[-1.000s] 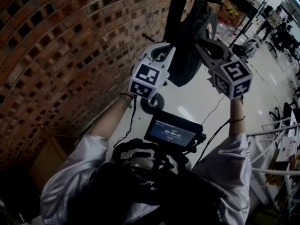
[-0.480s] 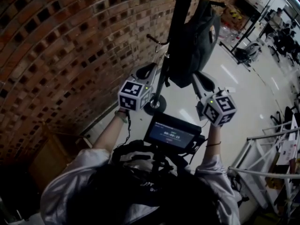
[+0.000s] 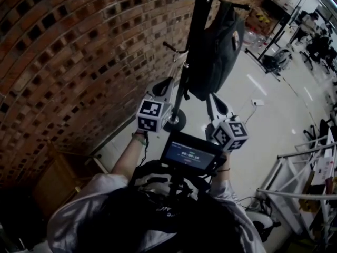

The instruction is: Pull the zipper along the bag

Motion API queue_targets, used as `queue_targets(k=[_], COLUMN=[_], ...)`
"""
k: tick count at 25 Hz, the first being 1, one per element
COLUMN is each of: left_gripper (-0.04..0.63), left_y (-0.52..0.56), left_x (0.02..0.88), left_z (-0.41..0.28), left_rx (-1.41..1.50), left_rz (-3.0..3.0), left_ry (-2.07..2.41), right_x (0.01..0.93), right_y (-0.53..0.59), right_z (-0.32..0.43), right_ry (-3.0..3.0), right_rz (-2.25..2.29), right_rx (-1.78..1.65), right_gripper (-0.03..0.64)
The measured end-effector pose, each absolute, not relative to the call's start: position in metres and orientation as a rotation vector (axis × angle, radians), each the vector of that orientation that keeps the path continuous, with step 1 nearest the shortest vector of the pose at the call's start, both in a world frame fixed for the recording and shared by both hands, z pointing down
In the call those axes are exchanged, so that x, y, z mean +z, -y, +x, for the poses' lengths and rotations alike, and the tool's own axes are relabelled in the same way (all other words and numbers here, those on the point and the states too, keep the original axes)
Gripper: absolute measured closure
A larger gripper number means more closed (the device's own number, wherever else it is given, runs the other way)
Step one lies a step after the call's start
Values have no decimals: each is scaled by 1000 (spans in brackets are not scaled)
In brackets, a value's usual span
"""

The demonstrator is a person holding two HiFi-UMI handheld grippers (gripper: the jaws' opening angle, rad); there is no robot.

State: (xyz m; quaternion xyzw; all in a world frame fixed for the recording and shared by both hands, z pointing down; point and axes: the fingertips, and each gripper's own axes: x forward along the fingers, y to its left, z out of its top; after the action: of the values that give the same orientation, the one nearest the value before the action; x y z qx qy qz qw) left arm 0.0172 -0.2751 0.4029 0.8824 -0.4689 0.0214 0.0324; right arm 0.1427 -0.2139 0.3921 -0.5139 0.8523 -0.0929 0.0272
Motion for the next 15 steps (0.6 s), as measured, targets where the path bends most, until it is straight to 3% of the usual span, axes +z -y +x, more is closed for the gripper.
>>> queue_targets(k=[15], left_gripper=[588], left_y=[275], left_x=[414], left_z=[22], left_rx=[47], left_rz=[2690], left_ry=[1397], right_x=[405], right_y=[209], right_z=[133], right_ry=[-2649], right_rz=[-1603], right_rx=[-308], right_gripper=[609])
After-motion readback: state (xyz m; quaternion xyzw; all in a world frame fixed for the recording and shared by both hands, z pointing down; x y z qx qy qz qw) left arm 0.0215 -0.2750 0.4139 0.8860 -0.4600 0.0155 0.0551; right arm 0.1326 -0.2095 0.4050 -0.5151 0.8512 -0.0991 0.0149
